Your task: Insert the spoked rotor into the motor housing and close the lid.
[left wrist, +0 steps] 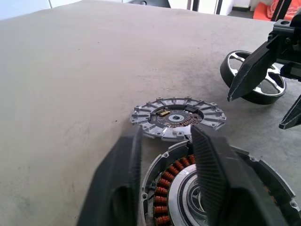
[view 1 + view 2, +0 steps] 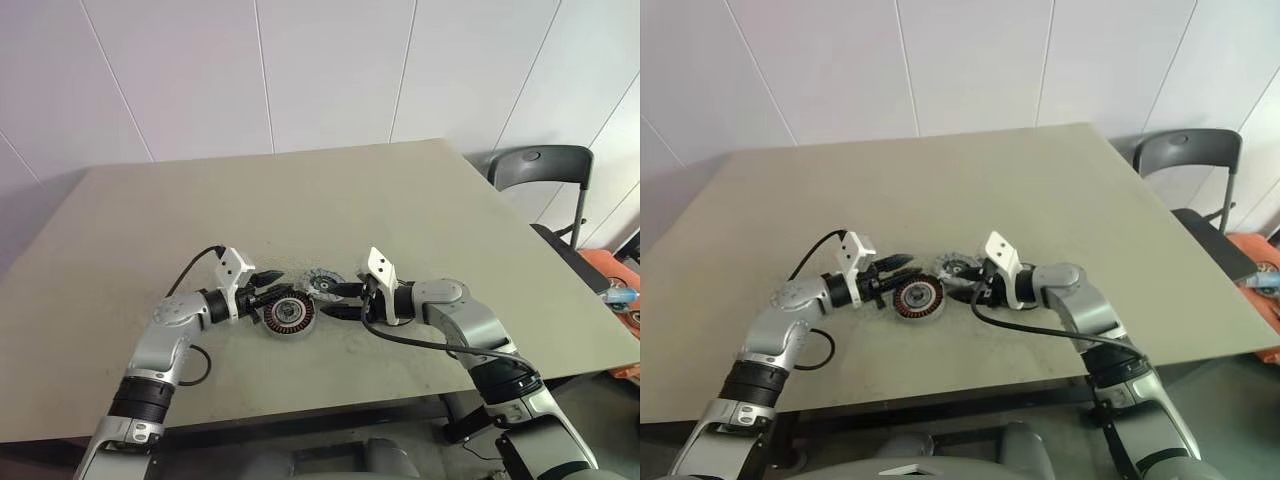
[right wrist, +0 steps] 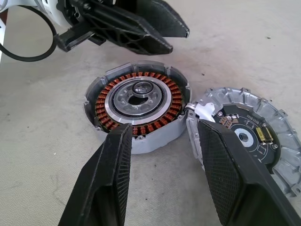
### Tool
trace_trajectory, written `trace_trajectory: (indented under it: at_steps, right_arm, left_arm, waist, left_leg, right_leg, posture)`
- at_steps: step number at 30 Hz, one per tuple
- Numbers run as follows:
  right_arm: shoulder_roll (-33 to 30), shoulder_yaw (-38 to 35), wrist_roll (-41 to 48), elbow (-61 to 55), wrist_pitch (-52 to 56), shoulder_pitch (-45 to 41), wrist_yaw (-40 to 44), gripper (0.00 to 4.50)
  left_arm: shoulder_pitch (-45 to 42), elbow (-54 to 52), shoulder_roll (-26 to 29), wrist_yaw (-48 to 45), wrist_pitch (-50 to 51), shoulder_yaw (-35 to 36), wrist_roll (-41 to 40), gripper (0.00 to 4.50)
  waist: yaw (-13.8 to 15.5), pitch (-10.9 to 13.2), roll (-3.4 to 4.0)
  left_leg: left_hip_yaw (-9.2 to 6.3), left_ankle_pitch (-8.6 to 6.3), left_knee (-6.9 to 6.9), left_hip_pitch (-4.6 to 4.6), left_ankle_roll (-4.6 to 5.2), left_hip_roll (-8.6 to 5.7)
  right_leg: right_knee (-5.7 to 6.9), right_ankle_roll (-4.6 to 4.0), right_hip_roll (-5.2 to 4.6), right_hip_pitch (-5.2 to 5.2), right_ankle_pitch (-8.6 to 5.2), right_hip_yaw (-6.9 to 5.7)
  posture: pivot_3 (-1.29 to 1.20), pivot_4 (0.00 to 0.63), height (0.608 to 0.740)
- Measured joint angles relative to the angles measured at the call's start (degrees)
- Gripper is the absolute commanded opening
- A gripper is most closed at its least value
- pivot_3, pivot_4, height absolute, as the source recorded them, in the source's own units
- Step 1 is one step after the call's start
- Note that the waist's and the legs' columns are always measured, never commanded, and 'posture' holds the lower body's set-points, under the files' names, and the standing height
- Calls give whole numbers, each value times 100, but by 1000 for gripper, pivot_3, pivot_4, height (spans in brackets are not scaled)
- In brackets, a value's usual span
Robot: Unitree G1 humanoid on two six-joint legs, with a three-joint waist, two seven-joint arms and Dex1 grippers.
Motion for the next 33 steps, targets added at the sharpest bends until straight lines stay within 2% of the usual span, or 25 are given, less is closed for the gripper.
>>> trace_trajectory:
  at_steps: [2, 12, 33]
  right_arm:
    - [-1, 0, 0, 0, 0, 1, -16, 2317]
    - [24, 0, 0, 11, -27, 1, -82, 2317]
    - [56, 0, -2, 22, -62, 1, -170, 2317]
  left_arm:
    - [9, 27, 8, 66, -57, -22, 115, 39]
    - [60, -158, 224, -162, 164, -408, 406, 39]
    - [-6, 104, 331, -145, -31, -499, 672, 39]
  waist:
    - [-5, 0, 0]
    - [-6, 0, 0]
    - [-3, 0, 0]
  left_leg:
    - [1, 0, 0, 0, 0, 0]
    - [2, 0, 1, 0, 0, 1]
    - [2, 0, 1, 1, 0, 1]
  right_leg:
    - [0, 0, 0, 0, 0, 0]
    - [0, 0, 1, 0, 1, 1]
    - [0, 0, 1, 0, 1, 1]
  posture:
    - [0, 0, 740]
    - [0, 0, 740]
    - [0, 0, 740]
